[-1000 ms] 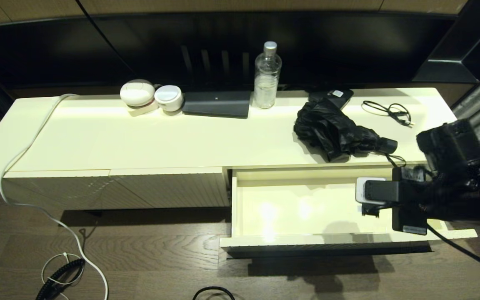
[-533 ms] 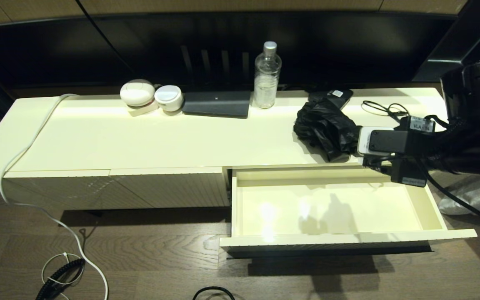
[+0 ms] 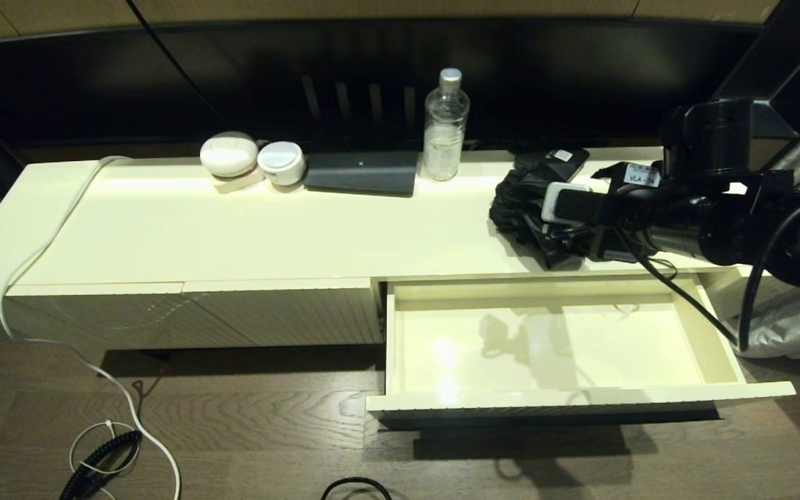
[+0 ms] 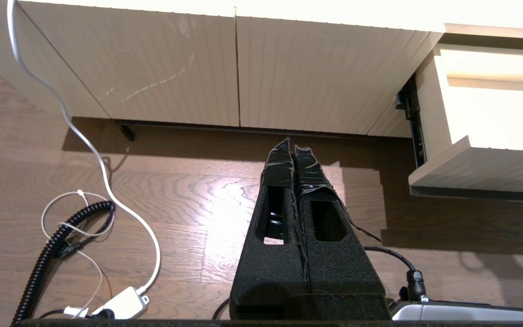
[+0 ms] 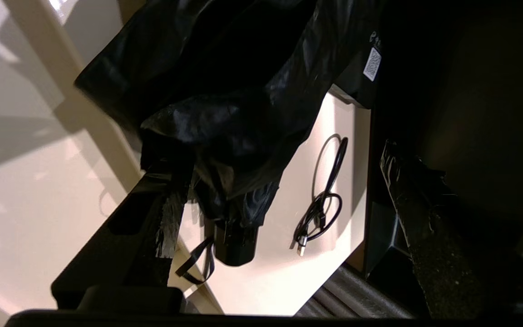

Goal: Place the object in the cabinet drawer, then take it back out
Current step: Put the umbrella in the drawer

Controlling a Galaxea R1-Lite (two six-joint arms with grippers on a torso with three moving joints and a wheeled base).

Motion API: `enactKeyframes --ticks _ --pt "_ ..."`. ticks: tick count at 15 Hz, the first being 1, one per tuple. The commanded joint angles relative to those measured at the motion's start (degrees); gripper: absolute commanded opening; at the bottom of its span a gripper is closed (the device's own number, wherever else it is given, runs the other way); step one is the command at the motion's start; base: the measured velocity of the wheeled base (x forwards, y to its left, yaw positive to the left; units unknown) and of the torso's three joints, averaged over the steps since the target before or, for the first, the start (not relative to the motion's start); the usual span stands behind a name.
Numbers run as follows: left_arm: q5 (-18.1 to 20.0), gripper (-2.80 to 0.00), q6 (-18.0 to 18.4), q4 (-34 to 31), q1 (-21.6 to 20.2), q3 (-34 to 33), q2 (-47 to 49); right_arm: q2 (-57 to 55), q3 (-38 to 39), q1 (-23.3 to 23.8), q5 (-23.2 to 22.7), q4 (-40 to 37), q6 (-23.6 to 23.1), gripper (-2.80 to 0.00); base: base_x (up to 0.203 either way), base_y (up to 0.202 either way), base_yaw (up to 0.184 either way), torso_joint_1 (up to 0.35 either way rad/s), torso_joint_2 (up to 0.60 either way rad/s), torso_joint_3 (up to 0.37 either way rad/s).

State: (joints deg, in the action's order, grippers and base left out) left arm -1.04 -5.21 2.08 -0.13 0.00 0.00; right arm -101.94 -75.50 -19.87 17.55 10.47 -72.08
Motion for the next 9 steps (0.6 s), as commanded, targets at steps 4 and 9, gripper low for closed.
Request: enactKeyframes --ticks 4,9 --pt "0.0 -2.80 -0.1 0.0 0.0 0.0 -0.1 -5.5 -4.4 -0.2 0.6 0.9 -0.5 0.00 0.000 0.000 0.000 0.000 0.00 0.000" --pt "0.0 -2.80 -0.1 0.0 0.0 0.0 -0.1 -10.7 -10.6 2.5 1.0 0.9 -0.5 0.00 0.000 0.000 0.000 0.000 0.00 0.000"
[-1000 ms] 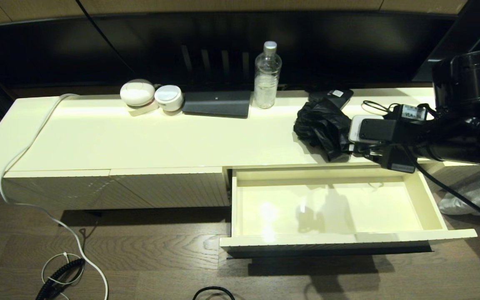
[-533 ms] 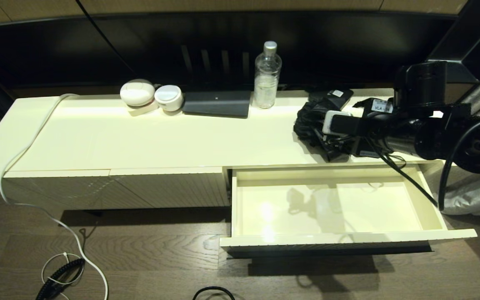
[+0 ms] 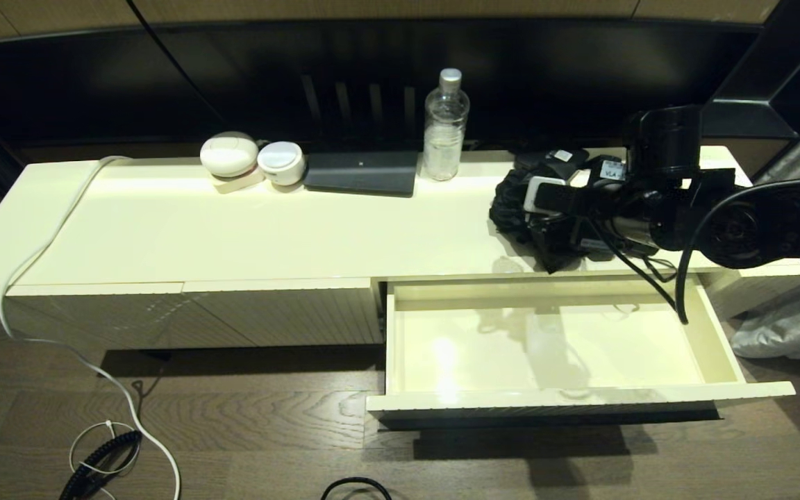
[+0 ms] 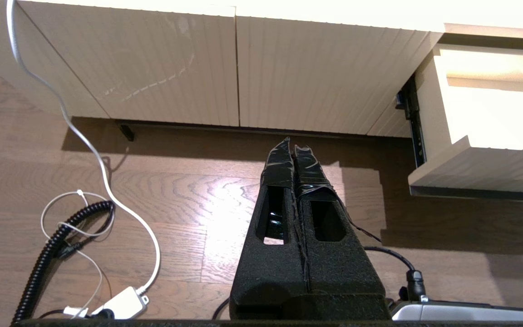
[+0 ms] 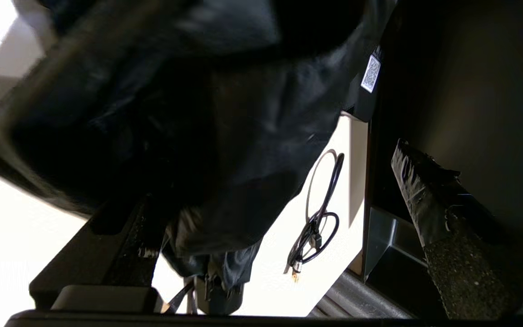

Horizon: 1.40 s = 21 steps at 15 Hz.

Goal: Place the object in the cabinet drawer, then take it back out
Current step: Put the umbrella in the drawer

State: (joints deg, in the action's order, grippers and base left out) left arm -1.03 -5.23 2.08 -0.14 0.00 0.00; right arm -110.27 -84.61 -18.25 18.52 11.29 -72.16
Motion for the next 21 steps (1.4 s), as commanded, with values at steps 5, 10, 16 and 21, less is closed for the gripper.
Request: enactKeyframes --ticks 5,10,16,21 --pt "0.0 -2.80 0.0 0.0 0.0 0.0 -0.1 -5.3 -4.9 2.1 -0.3 -0.4 -0.3 0.00 0.000 0.000 0.000 0.000 0.00 0.000" --pt "0.0 -2.80 0.0 0.0 0.0 0.0 -0.1 -6.8 -7.2 2.3 -0.1 -0.8 -0.1 0.00 0.000 0.000 0.000 0.000 0.00 0.000" --pt "0.0 -2.80 0.0 0.0 0.0 0.0 -0.1 -6.0 -6.9 2.3 2.0 -2.1 0.3 -2.80 0.000 0.000 0.000 0.000 0.00 0.000" --pt "0.0 -2.80 0.0 0.0 0.0 0.0 -0.1 -4.0 -5.9 1.8 2.0 -4.1 0.3 -2.80 0.000 0.000 0.000 0.000 0.00 0.000"
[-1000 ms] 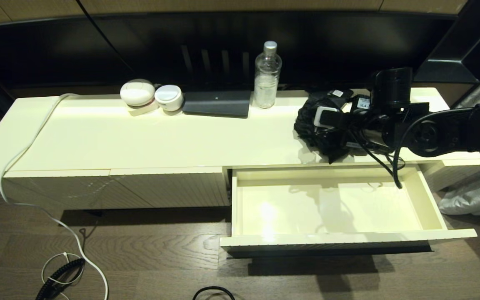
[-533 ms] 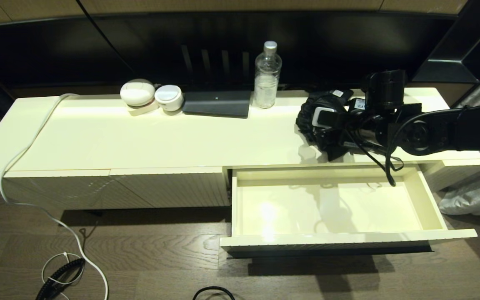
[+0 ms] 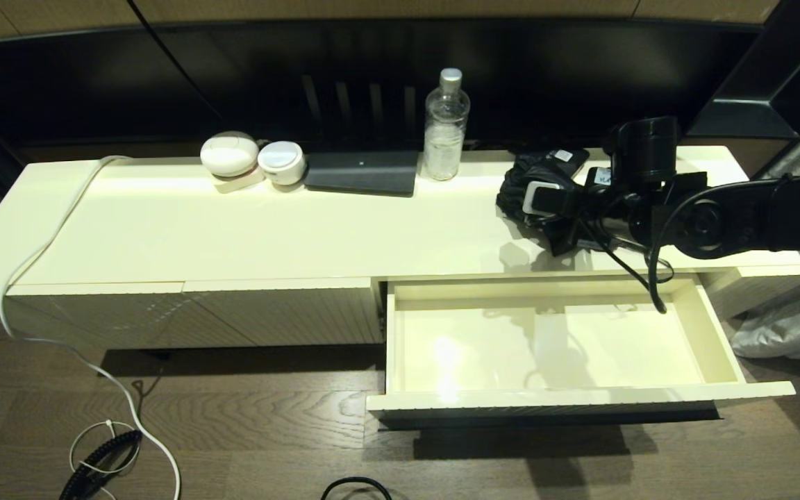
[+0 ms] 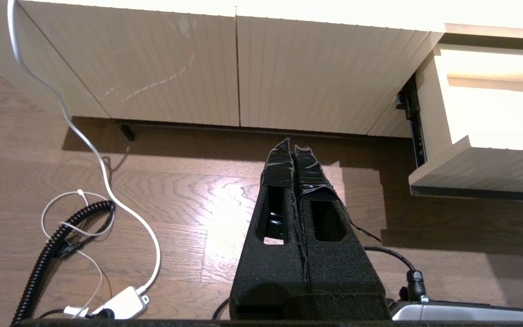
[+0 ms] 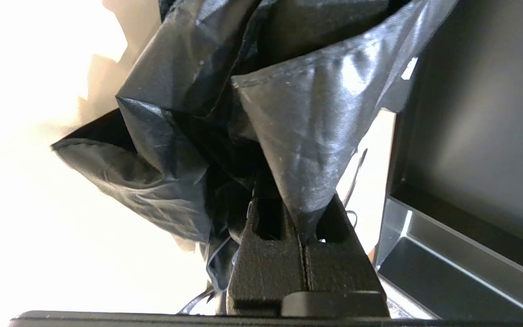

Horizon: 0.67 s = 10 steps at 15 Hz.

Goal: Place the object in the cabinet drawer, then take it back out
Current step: Put the umbrella in the drawer

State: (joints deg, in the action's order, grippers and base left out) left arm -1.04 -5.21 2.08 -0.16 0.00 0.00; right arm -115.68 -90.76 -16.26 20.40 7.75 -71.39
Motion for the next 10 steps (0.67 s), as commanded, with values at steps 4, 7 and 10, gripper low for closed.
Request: enactKeyframes --ticks 4,7,10 --pt "0.0 -2.80 -0.1 0.0 0.0 0.0 -0.1 7.3 3.2 -0.9 0.2 -3.8 -0.6 -2.80 0.000 0.000 0.000 0.000 0.00 0.000" --pt "0.0 -2.80 -0.1 0.0 0.0 0.0 -0.1 11.9 6.6 -2.1 0.3 -4.0 -0.4 -2.80 0.000 0.000 0.000 0.000 0.00 0.000" --pt "0.0 -2.80 -0.1 0.0 0.0 0.0 -0.1 18.0 11.0 -4.4 0.2 -7.2 0.4 -2.80 0.000 0.000 0.000 0.000 0.00 0.000"
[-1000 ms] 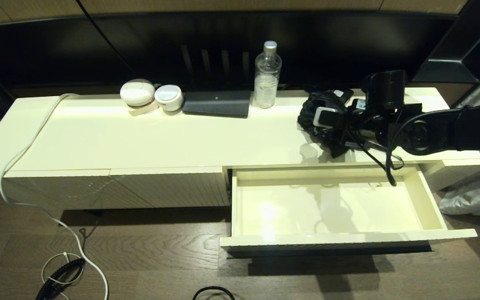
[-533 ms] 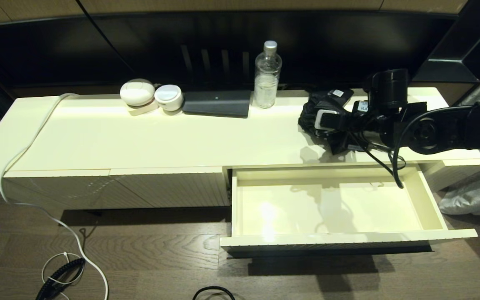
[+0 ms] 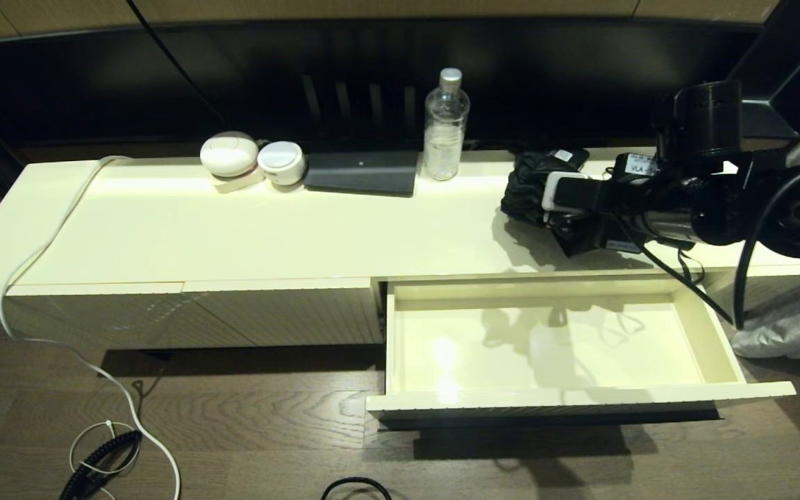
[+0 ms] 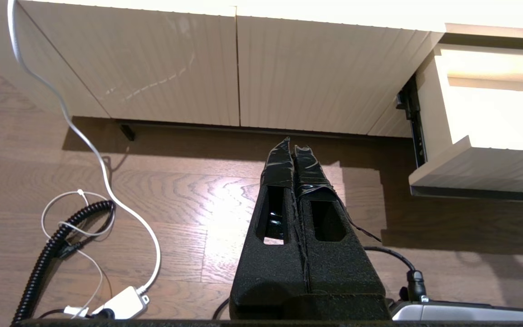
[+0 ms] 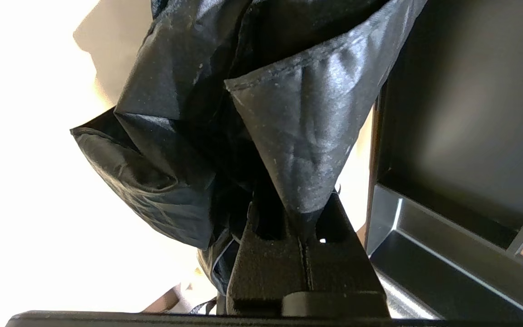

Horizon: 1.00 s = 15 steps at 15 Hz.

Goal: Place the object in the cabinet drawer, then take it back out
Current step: Put the umbrella in the drawer

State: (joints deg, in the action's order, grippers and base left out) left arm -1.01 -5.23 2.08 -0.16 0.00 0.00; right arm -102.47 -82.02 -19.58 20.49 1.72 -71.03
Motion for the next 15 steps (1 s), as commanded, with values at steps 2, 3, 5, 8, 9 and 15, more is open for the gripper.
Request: enactKeyframes --ticks 2,3,5,8,9,15 --pt "0.0 -2.80 0.0 0.0 0.0 0.0 -0.1 9.4 6.7 -3.4 0.2 -3.9 3.8 -2.80 0.000 0.000 0.000 0.000 0.00 0.000" --pt "0.0 -2.80 0.0 0.0 0.0 0.0 -0.1 11.6 9.5 -4.6 0.1 -4.6 5.2 -2.80 0.000 0.000 0.000 0.000 0.00 0.000" --pt "0.0 -2.80 0.0 0.0 0.0 0.0 -0.1 14.5 14.9 -6.5 0.1 -5.1 7.9 -2.80 0.000 0.000 0.000 0.000 0.00 0.000" --pt "0.0 -2.80 0.0 0.0 0.0 0.0 -0.1 15.7 23.3 -7.3 0.1 -4.2 10.8 -2.80 0.000 0.000 0.000 0.000 0.00 0.000" --pt "0.0 -2.80 0.0 0.0 0.0 0.0 -0.1 15.3 26.0 -7.2 0.0 -2.6 11.2 -2.80 0.000 0.000 0.000 0.000 0.00 0.000" --pt "0.0 -2.80 0.0 0.0 0.0 0.0 -0.1 3.6 33.3 -5.5 -1.1 14.7 11.9 -2.80 0.000 0.000 0.000 0.000 0.00 0.000"
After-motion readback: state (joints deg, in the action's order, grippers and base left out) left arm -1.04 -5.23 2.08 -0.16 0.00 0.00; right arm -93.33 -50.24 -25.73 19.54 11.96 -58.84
